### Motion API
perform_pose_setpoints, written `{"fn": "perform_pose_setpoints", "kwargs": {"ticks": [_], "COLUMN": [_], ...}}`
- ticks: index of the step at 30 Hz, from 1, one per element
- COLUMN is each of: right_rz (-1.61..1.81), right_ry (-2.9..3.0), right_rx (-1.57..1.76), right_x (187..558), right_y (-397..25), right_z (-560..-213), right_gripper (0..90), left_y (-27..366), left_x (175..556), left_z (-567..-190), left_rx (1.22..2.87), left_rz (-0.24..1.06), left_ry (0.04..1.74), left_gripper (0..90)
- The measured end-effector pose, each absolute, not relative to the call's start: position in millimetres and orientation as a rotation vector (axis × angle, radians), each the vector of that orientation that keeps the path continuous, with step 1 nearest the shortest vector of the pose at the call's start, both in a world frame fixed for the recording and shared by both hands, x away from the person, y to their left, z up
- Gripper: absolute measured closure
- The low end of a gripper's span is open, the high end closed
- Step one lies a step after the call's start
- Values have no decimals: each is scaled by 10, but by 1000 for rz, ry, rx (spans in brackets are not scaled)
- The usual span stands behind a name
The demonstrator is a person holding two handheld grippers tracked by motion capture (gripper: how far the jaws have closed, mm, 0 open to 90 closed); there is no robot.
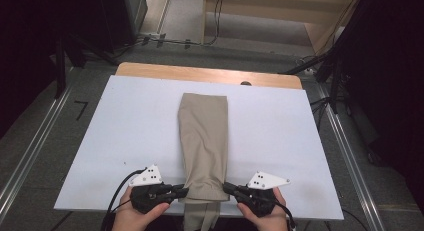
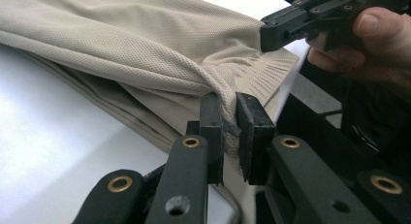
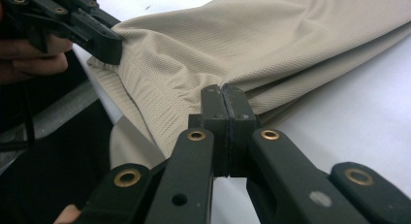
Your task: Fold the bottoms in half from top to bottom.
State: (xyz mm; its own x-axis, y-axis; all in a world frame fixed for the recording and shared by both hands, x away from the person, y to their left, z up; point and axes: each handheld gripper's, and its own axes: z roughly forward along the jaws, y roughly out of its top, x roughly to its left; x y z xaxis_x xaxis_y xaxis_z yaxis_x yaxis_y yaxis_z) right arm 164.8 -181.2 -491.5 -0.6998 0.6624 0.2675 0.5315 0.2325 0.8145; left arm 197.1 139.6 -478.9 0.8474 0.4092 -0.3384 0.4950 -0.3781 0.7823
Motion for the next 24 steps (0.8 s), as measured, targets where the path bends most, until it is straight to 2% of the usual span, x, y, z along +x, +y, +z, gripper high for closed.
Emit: {"fn": "perform_pose_setpoints", "kwargs": {"ticks": [13, 21, 22, 23, 24], "right_rz": [1486, 1512, 1513, 1517, 1511], "right_ry": [2394, 2431, 2444, 2474, 2520], "right_rx": [1128, 1101, 1095, 1077, 1043], "right_x": [1200, 952, 928, 918, 917], "right_y": [-1817, -1808, -1813, -1814, -1812], "right_z": [-4936, -4899, -4897, -4896, -4886], "right_gripper": [878, 875, 852, 738, 607], "left_y": [1432, 1454, 1467, 1473, 1473], "left_x": [1574, 1326, 1299, 1280, 1276], "left_z": [-4862, -4841, -4835, -4815, -4787], "left_rx": [2046, 2075, 2061, 2058, 2058], "left_rz": [-191, -178, -155, -123, -85], "left_ry": [634, 560, 558, 552, 553], "left_gripper": [825, 815, 773, 646, 446]}}
